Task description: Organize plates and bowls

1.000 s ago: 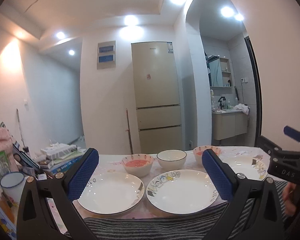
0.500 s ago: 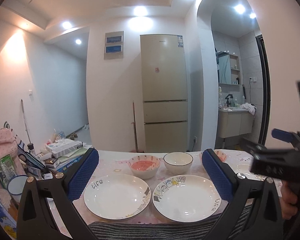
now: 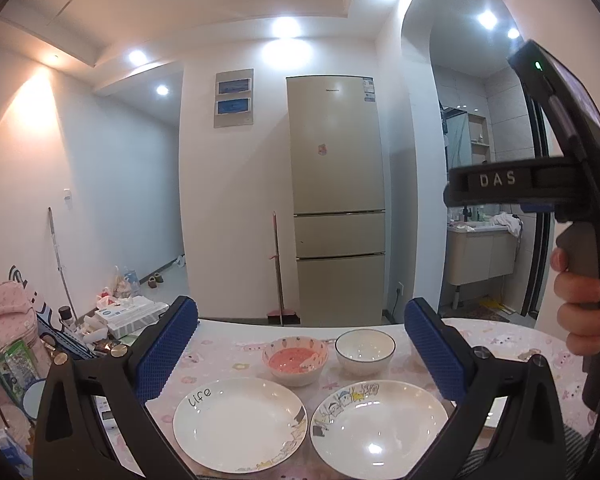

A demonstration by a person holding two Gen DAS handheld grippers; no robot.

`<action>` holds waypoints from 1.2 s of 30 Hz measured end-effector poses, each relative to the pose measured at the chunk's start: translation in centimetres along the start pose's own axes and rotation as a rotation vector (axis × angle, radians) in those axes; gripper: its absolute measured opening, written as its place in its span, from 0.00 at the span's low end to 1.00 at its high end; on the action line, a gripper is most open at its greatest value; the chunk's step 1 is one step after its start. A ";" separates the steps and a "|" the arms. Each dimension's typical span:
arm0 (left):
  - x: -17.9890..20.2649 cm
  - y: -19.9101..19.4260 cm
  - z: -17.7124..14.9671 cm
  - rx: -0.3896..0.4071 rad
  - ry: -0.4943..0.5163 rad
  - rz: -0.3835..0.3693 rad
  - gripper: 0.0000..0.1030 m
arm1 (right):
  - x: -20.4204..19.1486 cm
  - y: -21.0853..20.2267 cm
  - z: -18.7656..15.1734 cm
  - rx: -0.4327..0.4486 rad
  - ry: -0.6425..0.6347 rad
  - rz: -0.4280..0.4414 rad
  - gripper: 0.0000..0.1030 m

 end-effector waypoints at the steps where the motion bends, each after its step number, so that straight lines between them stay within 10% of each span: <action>1: 0.1 0.1 0.4 0.003 0.002 -0.003 1.00 | 0.3 0.2 0.2 -0.001 0.001 -0.011 1.00; 21: 3.0 9.4 10.7 -0.003 -0.063 -0.020 1.00 | 7.3 7.6 3.5 -0.020 0.149 0.115 1.00; 36: 7.7 19.6 6.9 -0.192 -0.031 -0.103 1.00 | 12.3 14.2 0.9 -0.061 0.174 0.000 1.00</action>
Point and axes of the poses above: each gripper's, at about its wrist camera, not at the fingertips, and y roughly the way its jaws point, x to its right, z to its top, the point moved 7 cm from there along y, roughly the way its jaws point, and after that the axes turned 5 degrees about z, right-handed, at the moved point
